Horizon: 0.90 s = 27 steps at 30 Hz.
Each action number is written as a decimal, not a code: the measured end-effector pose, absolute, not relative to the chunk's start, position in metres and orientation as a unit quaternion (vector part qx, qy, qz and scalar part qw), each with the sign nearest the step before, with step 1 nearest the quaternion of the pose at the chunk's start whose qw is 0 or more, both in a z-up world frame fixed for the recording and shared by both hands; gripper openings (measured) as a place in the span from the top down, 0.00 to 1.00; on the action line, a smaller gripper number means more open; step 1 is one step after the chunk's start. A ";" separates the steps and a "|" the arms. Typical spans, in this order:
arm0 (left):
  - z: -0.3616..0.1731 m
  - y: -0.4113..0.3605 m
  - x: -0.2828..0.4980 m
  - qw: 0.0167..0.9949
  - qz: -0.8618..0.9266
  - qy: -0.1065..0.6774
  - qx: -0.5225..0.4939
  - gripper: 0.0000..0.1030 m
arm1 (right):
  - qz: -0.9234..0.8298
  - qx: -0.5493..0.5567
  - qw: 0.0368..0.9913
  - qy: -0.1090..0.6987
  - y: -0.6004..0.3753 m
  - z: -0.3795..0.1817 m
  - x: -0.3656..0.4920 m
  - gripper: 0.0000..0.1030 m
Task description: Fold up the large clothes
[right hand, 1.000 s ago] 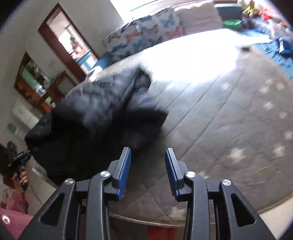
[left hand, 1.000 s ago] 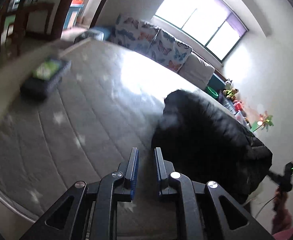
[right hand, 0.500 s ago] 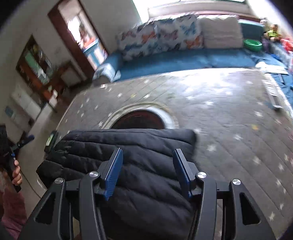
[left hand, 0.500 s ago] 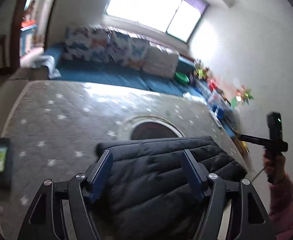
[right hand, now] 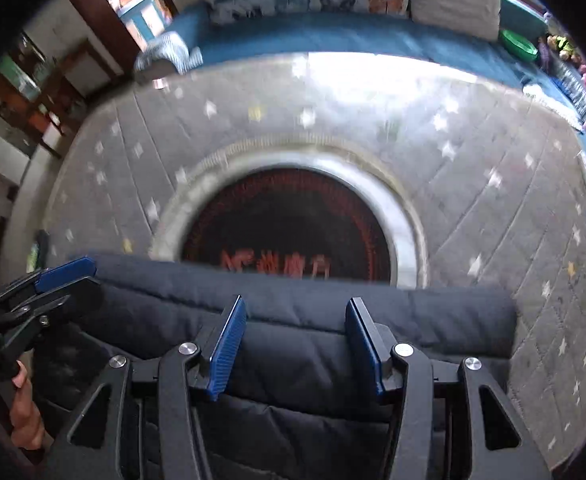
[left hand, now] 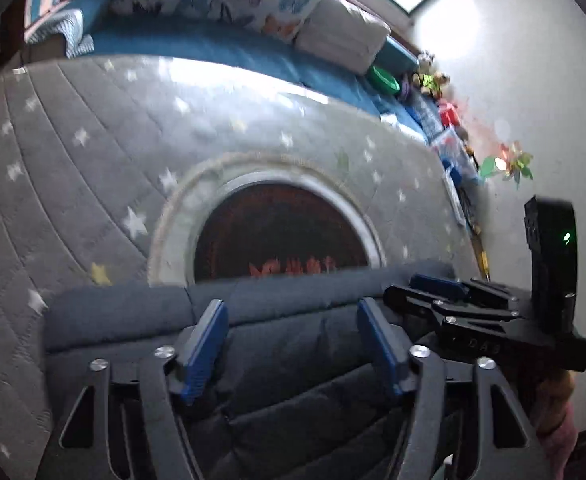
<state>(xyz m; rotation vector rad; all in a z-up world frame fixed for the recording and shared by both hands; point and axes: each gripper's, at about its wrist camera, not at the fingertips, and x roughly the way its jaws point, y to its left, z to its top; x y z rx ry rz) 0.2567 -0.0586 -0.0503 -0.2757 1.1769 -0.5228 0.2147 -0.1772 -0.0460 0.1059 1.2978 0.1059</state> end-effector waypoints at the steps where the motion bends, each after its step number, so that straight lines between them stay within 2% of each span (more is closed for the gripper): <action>1: -0.056 -0.058 0.249 0.796 -0.244 0.542 -0.118 0.37 | 0.051 0.044 0.797 0.600 -0.178 -0.046 0.210 0.45; 9: -0.070 -0.040 0.177 0.825 -0.256 0.495 -0.095 0.37 | 0.064 -0.003 0.805 0.590 -0.169 -0.049 0.144 0.45; 19: -0.091 -0.036 0.096 0.858 -0.239 0.454 -0.027 0.37 | 0.083 0.005 0.820 0.567 -0.174 -0.059 0.084 0.44; 27: -0.111 -0.018 0.054 0.871 -0.242 0.425 -0.050 0.36 | 0.098 0.034 0.839 0.534 -0.188 -0.068 0.036 0.44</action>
